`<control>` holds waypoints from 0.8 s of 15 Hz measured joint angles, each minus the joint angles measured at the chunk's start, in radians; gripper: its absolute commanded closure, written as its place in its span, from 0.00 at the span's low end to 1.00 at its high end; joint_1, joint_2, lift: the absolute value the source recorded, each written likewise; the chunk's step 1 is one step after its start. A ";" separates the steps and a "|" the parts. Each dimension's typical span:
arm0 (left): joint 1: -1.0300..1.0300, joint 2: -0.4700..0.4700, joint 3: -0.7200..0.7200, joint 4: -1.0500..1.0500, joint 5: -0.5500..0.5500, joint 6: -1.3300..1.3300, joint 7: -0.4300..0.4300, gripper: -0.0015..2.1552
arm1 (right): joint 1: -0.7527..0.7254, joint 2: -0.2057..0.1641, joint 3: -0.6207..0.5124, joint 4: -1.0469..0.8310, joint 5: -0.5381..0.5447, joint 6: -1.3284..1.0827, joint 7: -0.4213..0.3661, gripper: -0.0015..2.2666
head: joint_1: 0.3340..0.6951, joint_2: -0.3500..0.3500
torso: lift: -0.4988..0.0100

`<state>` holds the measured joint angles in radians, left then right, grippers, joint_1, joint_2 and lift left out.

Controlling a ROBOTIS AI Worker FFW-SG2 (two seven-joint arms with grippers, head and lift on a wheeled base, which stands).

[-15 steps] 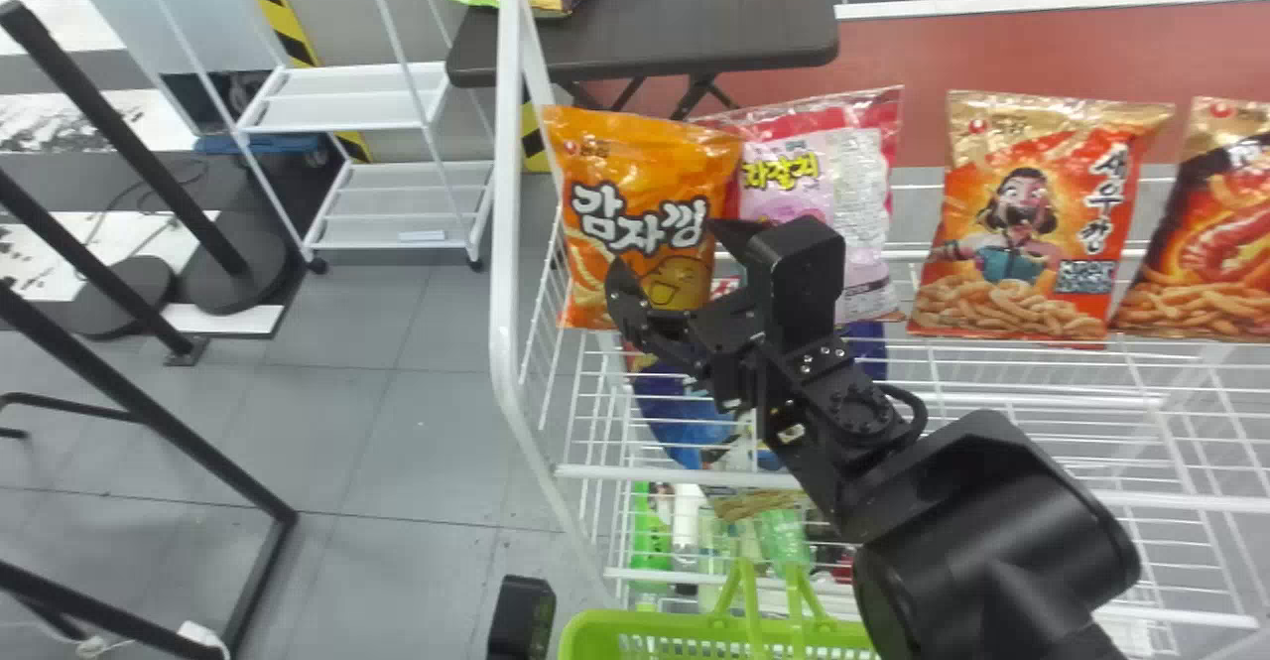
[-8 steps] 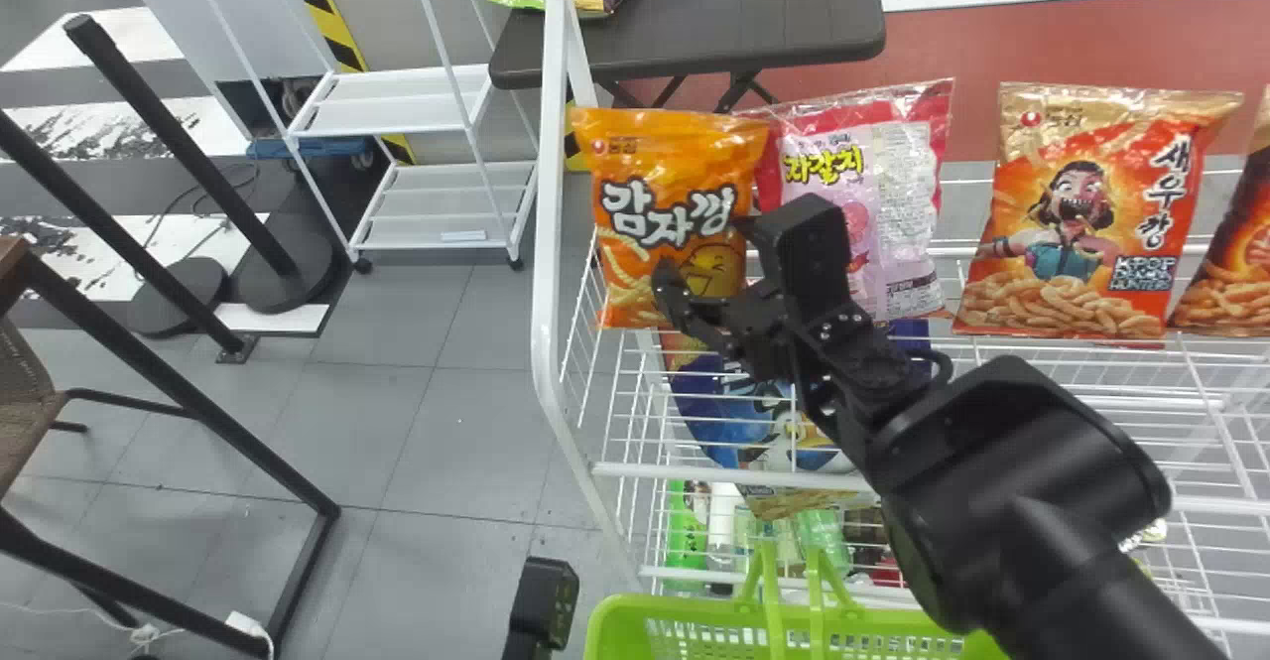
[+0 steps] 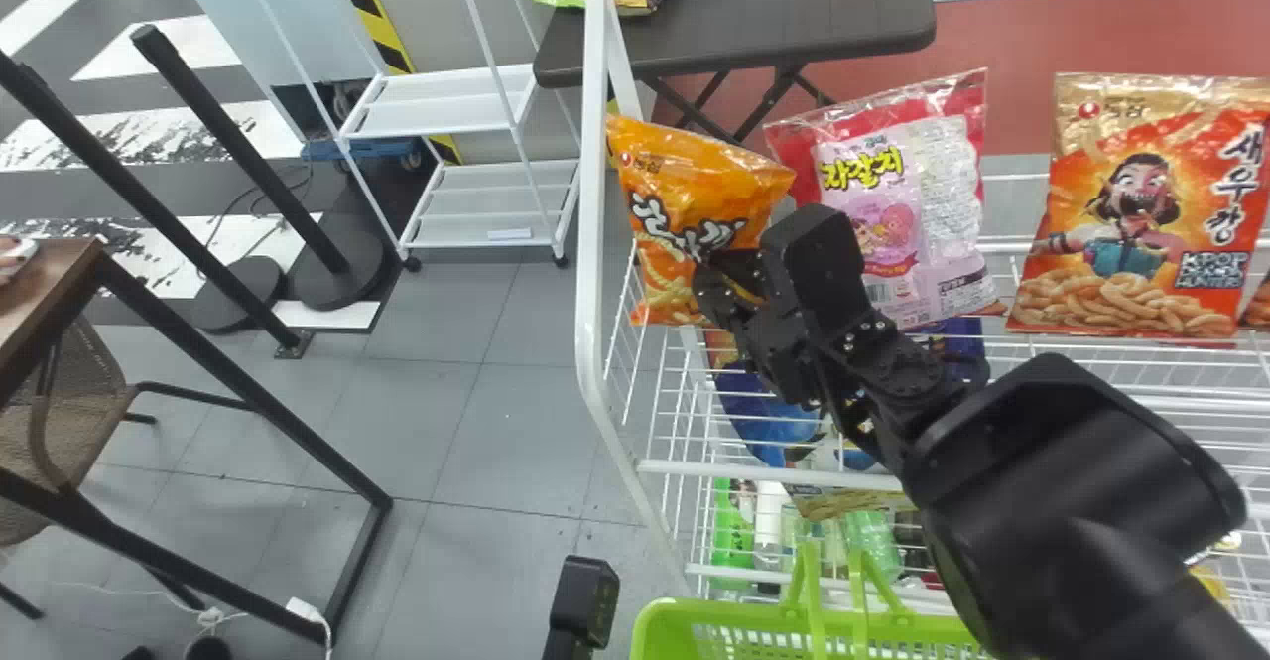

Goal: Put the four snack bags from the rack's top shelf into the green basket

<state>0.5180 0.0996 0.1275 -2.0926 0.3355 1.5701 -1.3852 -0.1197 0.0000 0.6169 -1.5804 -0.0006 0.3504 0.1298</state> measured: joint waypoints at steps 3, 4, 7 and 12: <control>0.005 -0.002 0.005 -0.003 0.001 0.000 -0.003 1.00 | 0.095 0.000 -0.001 -0.130 0.061 0.031 0.026 0.96 | 1.00 0.99 | 0.98; 0.006 -0.003 0.004 -0.004 0.001 0.000 -0.003 1.00 | 0.141 0.000 -0.003 -0.192 0.085 0.054 0.024 0.96 | 1.00 0.99 | 0.98; 0.007 -0.007 -0.003 -0.007 0.001 0.000 0.000 1.00 | 0.295 0.000 -0.011 -0.403 0.180 0.112 0.003 0.96 | 1.00 0.96 | 0.98; -0.004 -0.012 -0.003 -0.009 0.000 0.000 0.027 1.00 | 0.598 -0.131 -0.165 -0.793 0.160 0.116 -0.036 0.96 | 1.00 0.65 | 0.98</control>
<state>0.5142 0.0881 0.1242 -2.1012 0.3358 1.5701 -1.3586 0.4783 -0.1306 0.4522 -2.3737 0.1589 0.4664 0.0942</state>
